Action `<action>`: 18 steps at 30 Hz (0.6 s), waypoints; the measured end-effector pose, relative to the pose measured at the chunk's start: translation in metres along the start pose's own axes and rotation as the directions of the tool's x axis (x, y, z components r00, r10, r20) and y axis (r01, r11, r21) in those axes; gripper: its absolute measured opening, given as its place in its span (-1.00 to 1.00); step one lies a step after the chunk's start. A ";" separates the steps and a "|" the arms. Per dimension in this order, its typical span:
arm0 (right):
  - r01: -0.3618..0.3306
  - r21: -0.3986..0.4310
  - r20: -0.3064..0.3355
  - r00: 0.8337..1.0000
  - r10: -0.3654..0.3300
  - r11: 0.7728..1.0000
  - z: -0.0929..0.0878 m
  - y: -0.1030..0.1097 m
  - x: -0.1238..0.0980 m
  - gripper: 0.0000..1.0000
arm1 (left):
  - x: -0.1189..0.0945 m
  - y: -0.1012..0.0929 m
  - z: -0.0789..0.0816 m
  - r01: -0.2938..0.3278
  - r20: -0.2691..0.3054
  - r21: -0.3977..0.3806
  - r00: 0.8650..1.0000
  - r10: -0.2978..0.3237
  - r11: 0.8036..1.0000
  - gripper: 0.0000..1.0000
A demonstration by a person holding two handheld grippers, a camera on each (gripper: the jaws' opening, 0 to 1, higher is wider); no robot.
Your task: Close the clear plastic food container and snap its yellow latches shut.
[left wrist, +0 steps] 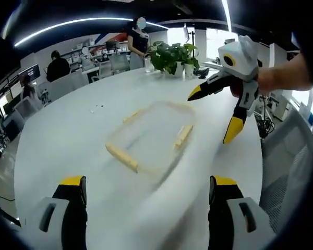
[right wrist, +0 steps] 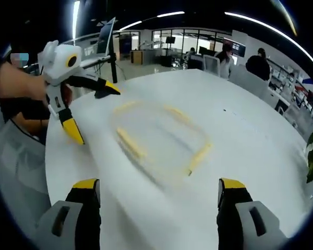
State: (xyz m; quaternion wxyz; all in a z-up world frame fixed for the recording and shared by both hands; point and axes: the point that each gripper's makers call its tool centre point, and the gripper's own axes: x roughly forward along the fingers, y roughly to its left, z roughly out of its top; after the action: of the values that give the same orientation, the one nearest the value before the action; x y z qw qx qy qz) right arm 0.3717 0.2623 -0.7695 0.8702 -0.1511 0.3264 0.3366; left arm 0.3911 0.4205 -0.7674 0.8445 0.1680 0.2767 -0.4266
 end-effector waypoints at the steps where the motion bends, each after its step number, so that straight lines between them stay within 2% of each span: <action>1: 0.009 -0.001 0.006 1.000 -0.009 1.000 0.000 -0.001 -0.002 0.90 | -0.001 -0.001 -0.001 0.001 0.005 0.000 1.000 -0.001 1.000 0.98; 8: 0.049 0.015 0.035 0.998 -0.049 0.999 -0.003 -0.001 -0.019 0.87 | -0.015 -0.010 -0.008 -0.008 0.004 -0.009 1.000 0.008 1.000 0.98; 18: 0.073 0.033 0.074 0.994 -0.076 0.997 -0.010 0.014 -0.036 0.90 | -0.039 -0.019 -0.027 -0.033 -0.002 -0.033 0.999 0.033 0.999 0.98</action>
State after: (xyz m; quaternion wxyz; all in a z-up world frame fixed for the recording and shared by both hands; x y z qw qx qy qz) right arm 0.3375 0.2501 -0.7539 0.8960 -0.1373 0.2927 0.3044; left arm 0.3479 0.4474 -0.7656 0.8540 0.1588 0.2813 -0.4078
